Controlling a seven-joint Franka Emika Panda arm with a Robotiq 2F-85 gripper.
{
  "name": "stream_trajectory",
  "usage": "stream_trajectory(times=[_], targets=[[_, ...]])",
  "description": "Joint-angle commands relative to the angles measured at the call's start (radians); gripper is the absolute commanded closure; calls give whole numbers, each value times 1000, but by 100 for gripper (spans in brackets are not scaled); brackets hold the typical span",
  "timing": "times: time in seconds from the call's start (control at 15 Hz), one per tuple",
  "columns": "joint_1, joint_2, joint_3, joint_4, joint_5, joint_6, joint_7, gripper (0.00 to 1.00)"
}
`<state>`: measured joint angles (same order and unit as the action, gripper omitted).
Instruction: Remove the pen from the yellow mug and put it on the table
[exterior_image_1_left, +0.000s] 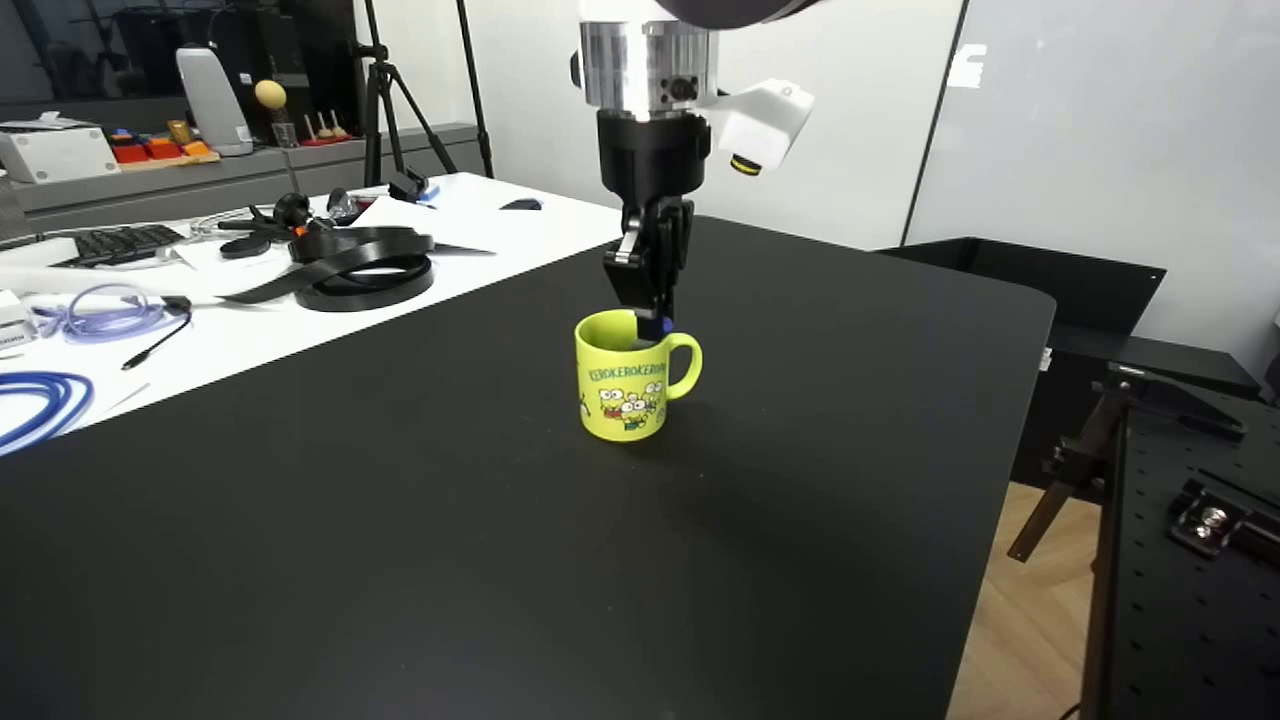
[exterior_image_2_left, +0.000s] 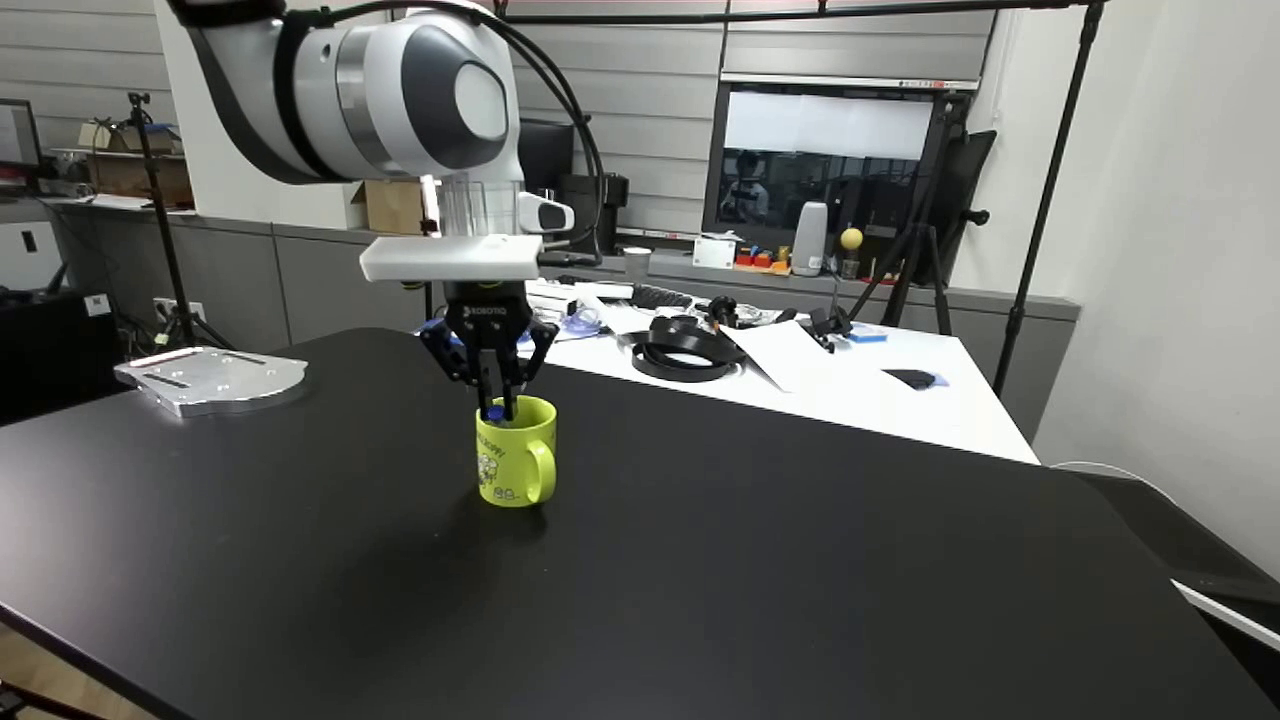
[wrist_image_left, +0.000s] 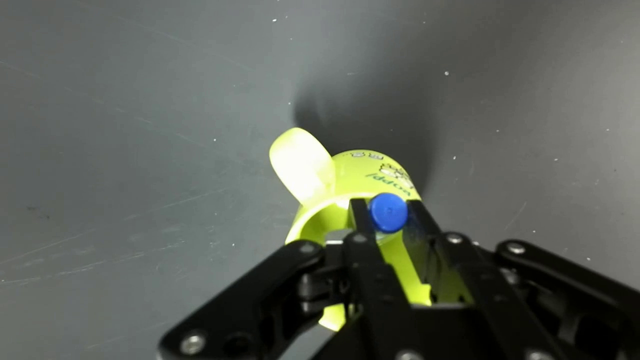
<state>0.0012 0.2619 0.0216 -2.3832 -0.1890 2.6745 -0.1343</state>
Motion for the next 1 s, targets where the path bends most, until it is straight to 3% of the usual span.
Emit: stream_trajectory(times=[0.0,0.33,0.67,0.93], targets=[[-13,-26,11,3,51,-16,-44,94],[-14,-146,-2,-26,65,-54,-59,94],[-12,-328,-16,-56,43,-185,-44,94],[-34,-424,-39,-93,-14,-170,-19,94]])
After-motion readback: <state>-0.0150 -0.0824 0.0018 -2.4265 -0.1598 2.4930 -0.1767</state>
